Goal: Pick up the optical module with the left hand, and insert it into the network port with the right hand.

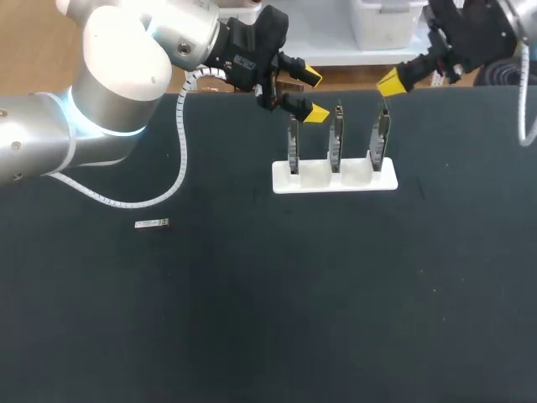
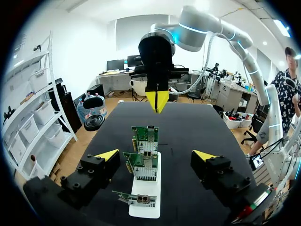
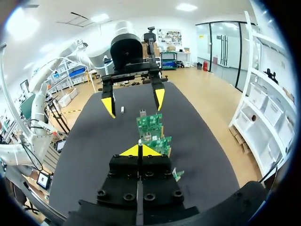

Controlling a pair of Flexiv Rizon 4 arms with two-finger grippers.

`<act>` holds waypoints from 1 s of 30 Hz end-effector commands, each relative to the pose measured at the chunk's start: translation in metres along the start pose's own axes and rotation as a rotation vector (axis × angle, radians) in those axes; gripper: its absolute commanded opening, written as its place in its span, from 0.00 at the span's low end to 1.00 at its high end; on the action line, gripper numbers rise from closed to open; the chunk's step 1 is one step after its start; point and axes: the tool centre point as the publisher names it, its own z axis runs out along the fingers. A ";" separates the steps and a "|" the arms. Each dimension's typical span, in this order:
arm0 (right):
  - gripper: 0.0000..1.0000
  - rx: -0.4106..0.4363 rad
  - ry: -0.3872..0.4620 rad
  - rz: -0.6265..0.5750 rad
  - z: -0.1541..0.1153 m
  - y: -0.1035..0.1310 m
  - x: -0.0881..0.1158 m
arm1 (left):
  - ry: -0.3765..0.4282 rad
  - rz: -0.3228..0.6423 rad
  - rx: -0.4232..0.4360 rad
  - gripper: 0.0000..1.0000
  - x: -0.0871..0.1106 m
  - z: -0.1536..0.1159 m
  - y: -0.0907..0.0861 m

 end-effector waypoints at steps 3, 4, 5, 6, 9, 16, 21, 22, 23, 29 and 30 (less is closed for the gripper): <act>0.00 -0.001 -0.001 -0.004 -0.011 0.008 0.013 | 0.006 -0.002 0.003 1.00 -0.001 0.000 0.002; 0.00 -0.003 0.001 0.000 -0.013 0.008 0.016 | 0.006 -0.002 0.003 1.00 -0.001 0.000 0.002; 0.00 -0.002 0.006 0.003 -0.015 0.007 0.018 | 0.006 -0.002 0.003 1.00 -0.001 0.000 0.002; 0.00 0.000 0.007 0.005 -0.016 0.006 0.020 | 0.006 -0.002 0.003 1.00 -0.001 0.000 0.002; 0.00 0.002 0.011 0.009 -0.020 0.004 0.025 | 0.006 -0.002 0.003 1.00 -0.001 0.000 0.002; 0.00 0.000 0.020 0.001 -0.023 -0.004 0.030 | 0.006 -0.002 0.003 1.00 -0.001 0.000 0.002; 0.00 -0.041 0.024 -0.009 -0.023 -0.011 0.032 | 0.006 -0.002 0.003 1.00 -0.001 0.000 0.002; 0.00 -0.044 0.025 -0.010 -0.023 -0.011 0.033 | 0.006 -0.002 0.003 1.00 -0.001 0.000 0.002; 0.00 -0.045 0.027 -0.011 -0.023 -0.012 0.033 | 0.006 -0.002 0.003 1.00 -0.001 0.000 0.002; 0.00 -0.050 0.030 -0.009 -0.025 -0.015 0.038 | 0.006 -0.002 0.003 1.00 -0.001 0.000 0.002; 0.00 -0.051 0.031 -0.008 -0.025 -0.016 0.038 | 0.006 -0.002 0.003 1.00 -0.001 0.000 0.002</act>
